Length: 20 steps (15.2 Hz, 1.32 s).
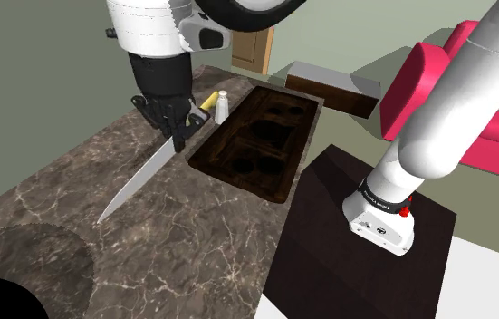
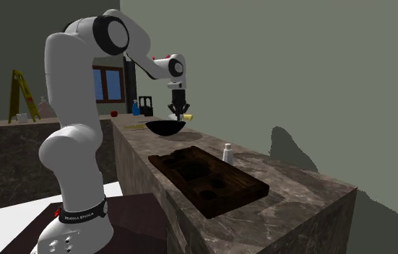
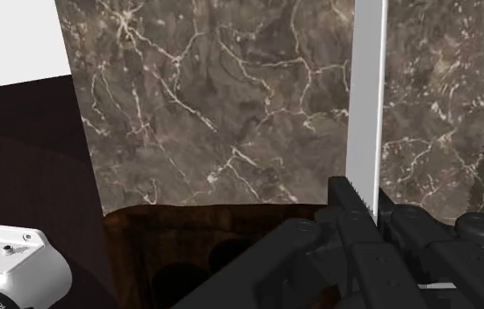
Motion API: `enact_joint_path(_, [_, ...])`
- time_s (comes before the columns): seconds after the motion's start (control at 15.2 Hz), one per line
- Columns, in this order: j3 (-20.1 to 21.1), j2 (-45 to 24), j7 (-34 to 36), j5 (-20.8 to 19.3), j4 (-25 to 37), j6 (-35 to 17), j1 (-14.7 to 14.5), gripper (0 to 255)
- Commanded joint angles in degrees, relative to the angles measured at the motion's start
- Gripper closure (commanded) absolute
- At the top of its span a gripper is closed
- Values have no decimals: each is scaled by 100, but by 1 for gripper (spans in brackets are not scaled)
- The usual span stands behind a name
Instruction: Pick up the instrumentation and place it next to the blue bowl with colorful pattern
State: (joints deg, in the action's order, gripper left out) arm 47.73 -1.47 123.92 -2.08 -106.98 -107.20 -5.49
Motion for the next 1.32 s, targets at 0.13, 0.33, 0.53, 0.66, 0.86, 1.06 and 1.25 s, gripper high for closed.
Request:
enact_joint_path(0.13, [281, -114, 641, -91, 47, -7, -320, 255])
enact_joint_path(0.33, [481, -386, 1183, -314, 257, 54, -607, 255])
enact_joint_path(0.53, [634, -742, 1755, -610, 533, 147, -968, 255])
enact_joint_path(0.66, [695, -1015, 2140, -836, 757, 230, -1262, 255])
enact_joint_path(0.86, [721, -1460, 2697, -1193, 1156, 390, -1779, 255])
enact_joint_path(1.06, [674, -1926, 3206, -1545, 1637, 590, -2377, 255])
enact_joint_path(1.25, [566, -2457, 3692, -1914, 2274, 857, -3096, 255])
